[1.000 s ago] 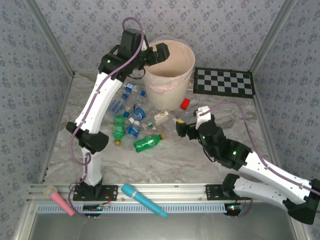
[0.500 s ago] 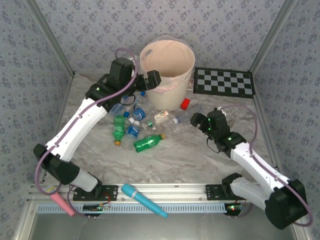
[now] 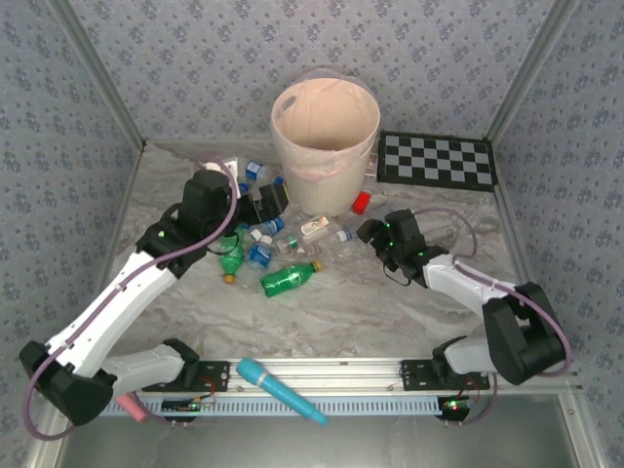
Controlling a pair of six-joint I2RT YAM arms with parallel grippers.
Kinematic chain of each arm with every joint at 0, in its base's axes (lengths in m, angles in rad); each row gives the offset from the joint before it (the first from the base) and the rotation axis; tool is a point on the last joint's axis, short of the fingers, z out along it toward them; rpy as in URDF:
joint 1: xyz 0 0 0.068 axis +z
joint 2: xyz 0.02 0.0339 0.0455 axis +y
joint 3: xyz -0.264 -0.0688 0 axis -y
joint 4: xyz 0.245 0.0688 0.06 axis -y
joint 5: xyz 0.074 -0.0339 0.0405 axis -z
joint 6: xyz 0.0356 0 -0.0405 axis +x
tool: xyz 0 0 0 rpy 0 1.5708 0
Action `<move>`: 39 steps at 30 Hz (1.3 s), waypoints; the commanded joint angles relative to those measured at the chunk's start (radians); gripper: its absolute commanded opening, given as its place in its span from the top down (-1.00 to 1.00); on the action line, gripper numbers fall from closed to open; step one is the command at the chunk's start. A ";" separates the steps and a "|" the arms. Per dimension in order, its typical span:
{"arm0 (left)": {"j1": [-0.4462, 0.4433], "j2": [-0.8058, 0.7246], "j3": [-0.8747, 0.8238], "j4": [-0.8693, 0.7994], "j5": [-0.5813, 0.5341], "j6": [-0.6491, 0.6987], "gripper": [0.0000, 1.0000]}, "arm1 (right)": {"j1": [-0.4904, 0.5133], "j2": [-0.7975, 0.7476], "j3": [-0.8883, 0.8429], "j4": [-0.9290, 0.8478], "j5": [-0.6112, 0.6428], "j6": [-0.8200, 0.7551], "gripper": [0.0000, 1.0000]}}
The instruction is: Put the plastic bottles in the bin
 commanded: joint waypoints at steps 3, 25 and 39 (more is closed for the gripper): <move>0.000 -0.103 -0.076 0.029 -0.045 -0.009 -0.99 | -0.006 0.097 0.005 0.100 -0.019 0.093 -0.73; 0.001 -0.207 -0.139 -0.035 -0.119 0.008 -1.00 | -0.012 0.147 -0.025 0.156 -0.008 0.126 -0.40; 0.001 -0.212 -0.122 -0.055 -0.128 0.010 -1.00 | -0.043 -0.244 -0.023 -0.121 0.123 0.000 -0.33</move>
